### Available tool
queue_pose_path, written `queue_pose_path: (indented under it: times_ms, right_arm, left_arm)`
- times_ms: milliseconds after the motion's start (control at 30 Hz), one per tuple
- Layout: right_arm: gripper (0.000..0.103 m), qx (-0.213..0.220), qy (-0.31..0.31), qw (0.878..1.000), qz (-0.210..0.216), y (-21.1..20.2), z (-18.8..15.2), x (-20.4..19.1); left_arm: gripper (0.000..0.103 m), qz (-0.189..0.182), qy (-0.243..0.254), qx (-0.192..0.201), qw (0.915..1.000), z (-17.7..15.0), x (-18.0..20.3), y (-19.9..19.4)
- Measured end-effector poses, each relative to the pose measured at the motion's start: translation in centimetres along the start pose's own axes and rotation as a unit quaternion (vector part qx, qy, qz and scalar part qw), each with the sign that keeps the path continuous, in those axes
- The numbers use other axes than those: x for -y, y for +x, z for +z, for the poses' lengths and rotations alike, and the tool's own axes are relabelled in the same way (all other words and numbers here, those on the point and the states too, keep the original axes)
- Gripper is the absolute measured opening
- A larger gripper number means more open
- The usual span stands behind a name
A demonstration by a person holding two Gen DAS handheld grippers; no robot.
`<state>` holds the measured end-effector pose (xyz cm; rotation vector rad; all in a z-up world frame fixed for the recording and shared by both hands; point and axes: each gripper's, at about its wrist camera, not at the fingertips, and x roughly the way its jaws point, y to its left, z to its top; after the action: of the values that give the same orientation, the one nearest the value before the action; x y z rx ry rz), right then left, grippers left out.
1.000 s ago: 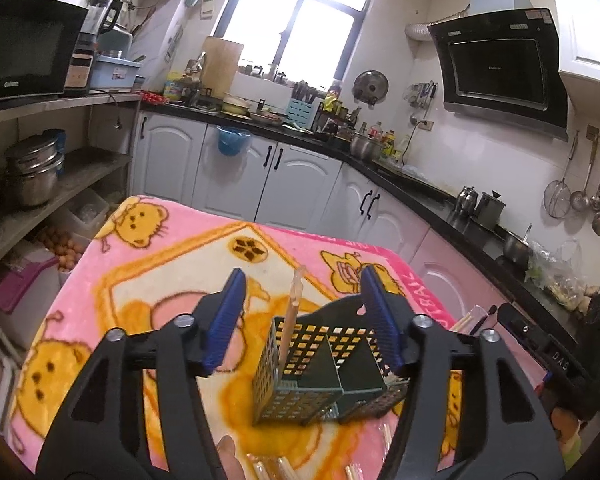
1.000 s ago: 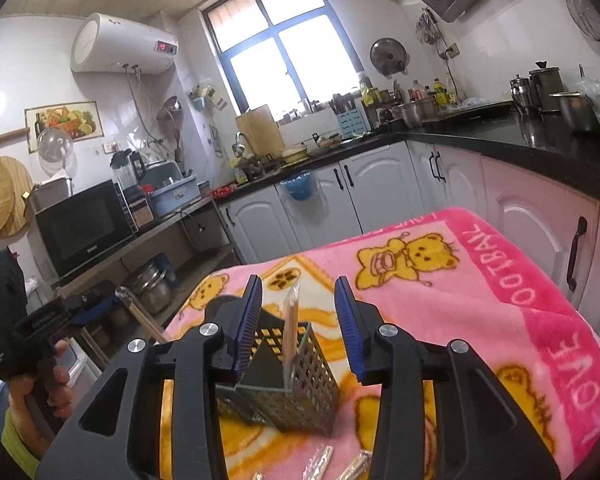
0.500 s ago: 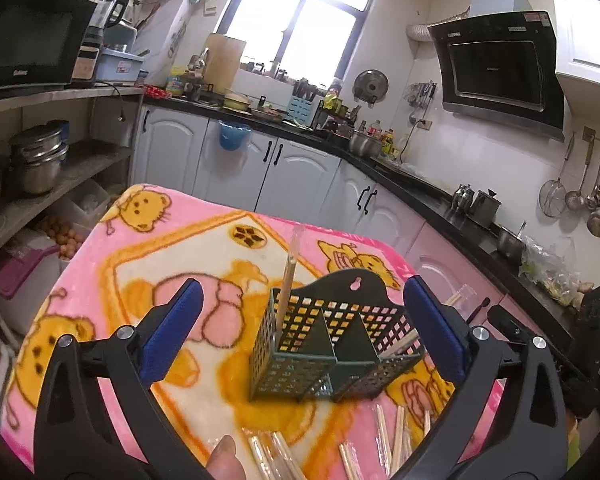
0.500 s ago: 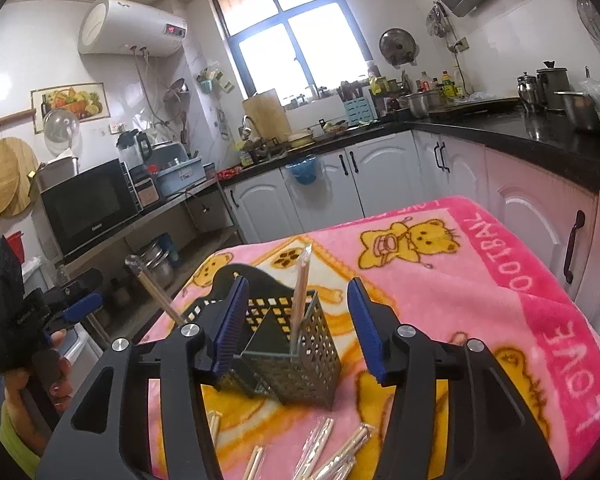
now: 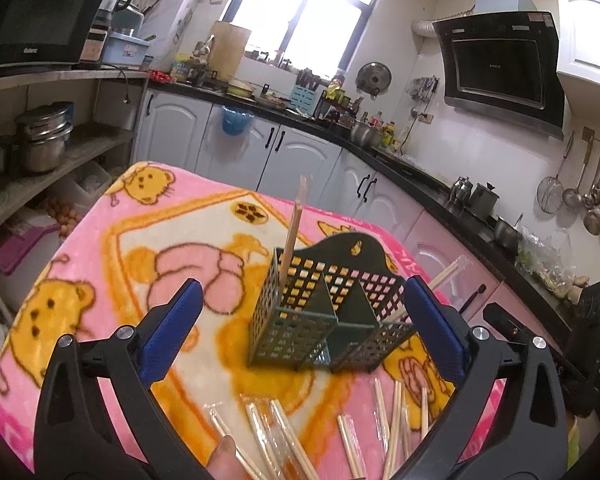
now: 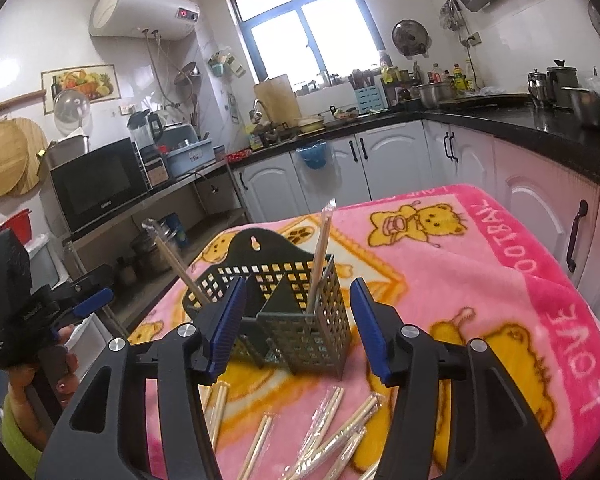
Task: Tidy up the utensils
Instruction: 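Open the right gripper to release the chopstick into the caddy, then move the right gripper back down to the remaining wrapped chopsticks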
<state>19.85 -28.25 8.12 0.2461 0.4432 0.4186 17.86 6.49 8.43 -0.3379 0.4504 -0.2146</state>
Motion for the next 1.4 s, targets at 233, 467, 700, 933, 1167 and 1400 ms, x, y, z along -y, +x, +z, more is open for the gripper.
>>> queue_pose_path:
  times_ms: [233, 467, 700, 933, 1167, 1400]
  right_arm:
    - [0.052, -0.017, -0.004, 1.0, -0.001, 0.0, -1.3, 0.0]
    - [0.052, -0.04, -0.006, 0.999, -0.007, 0.3, -2.7, 0.4]
    - [0.052, -0.053, -0.008, 0.998, -0.015, 0.2, -3.4, 0.7]
    - [0.052, -0.066, -0.007, 0.998, -0.02, 0.3, -4.2, 1.2]
    - [0.052, -0.077, -0.008, 0.997, -0.025, 0.3, -4.8, 1.5]
    - [0.052, -0.099, -0.011, 0.995, -0.031, 0.5, -5.7, 1.9]
  left_arm:
    - [0.092, -0.003, 0.002, -0.024, 0.9997, -1.6, 0.0, 0.4]
    - [0.092, 0.002, 0.01, -0.049, 0.9988, -3.3, 0.2, 1.0]
    - [0.092, -0.001, 0.017, -0.073, 0.9972, -4.7, 0.5, 1.6]
    - [0.092, -0.015, 0.021, -0.105, 0.9941, -6.3, 1.2, 2.5]
    - [0.091, -0.02, 0.028, -0.13, 0.9909, -7.5, 1.7, 3.3]
    - [0.087, -0.022, 0.032, -0.156, 0.987, -8.9, 1.9, 4.1]
